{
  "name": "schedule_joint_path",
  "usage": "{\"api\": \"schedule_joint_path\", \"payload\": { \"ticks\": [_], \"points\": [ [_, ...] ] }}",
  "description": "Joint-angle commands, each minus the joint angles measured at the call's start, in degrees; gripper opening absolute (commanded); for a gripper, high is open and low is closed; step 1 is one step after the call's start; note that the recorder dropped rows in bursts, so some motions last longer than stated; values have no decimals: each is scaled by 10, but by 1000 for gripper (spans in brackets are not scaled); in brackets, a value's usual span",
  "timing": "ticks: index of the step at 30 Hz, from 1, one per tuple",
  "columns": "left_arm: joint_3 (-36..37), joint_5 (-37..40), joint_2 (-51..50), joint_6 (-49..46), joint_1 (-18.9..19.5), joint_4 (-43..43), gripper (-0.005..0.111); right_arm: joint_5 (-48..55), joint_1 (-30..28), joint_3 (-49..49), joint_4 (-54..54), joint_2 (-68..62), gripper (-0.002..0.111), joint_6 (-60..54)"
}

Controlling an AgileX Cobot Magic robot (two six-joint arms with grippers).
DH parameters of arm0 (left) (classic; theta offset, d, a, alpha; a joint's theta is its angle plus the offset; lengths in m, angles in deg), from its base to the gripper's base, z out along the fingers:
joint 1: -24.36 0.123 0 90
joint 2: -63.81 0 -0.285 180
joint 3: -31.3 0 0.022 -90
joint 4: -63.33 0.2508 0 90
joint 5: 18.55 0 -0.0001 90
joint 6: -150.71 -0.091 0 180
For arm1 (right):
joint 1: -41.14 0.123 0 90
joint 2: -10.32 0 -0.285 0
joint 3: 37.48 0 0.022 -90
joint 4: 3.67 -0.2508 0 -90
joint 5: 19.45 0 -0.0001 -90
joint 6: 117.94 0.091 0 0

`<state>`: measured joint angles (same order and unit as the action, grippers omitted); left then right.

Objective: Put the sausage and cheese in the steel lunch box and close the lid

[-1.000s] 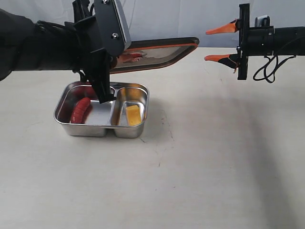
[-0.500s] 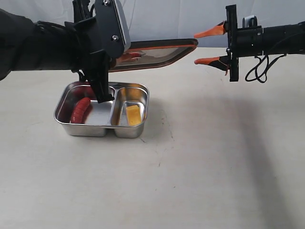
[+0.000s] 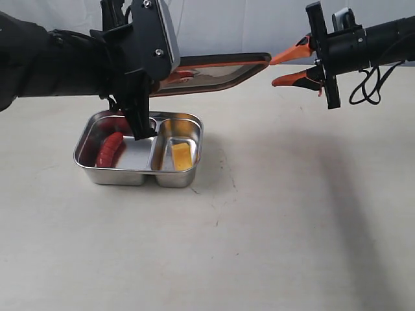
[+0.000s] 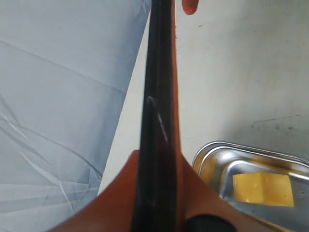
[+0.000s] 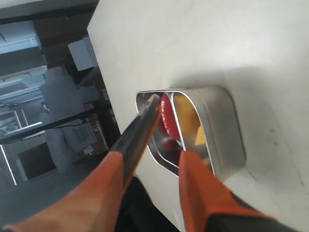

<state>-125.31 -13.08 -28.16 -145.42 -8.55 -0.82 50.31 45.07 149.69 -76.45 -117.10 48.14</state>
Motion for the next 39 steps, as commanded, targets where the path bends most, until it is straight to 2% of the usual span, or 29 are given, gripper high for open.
{"api": "schedule_joint_path", "payload": {
  "ticks": [1, 8, 10, 13, 18, 23, 27, 31, 37, 39],
  "points": [
    [-3, -11, 16, 2, -3, -1, 0, 2, -33, -1, 18, 8, 36, -5],
    [-3, 1, 23, 2, -3, -1, 0, 2, -58, -1, 2, 21, 37, -20],
    [-3, 15, 23, 2, -3, -1, 0, 2, -58, -1, 3, 22, 43, -26],
    [-3, 23, 23, 6, -3, -12, 0, 2, -58, -1, 15, 23, 53, -135],
    [-3, 25, 33, 6, -3, -103, 0, 2, -55, -1, 96, 41, 52, -388],
    [-3, 45, 38, 9, -3, -136, 0, 2, -52, -1, 106, 48, 51, -554],
    [-3, 55, 39, 65, -2, -149, 0, 2, -52, -1, 68, 48, 45, -643],
    [-3, 72, 41, 107, 2, -149, 0, 2, -52, -1, 67, 48, 45, -679],
    [-3, 93, 49, 112, 22, -146, 0, 2, -51, -1, 93, 48, 45, -758],
    [-3, 97, 52, 110, 32, -141, 0, 2, -47, -1, 76, 48, 45, -821]
  ]
}}
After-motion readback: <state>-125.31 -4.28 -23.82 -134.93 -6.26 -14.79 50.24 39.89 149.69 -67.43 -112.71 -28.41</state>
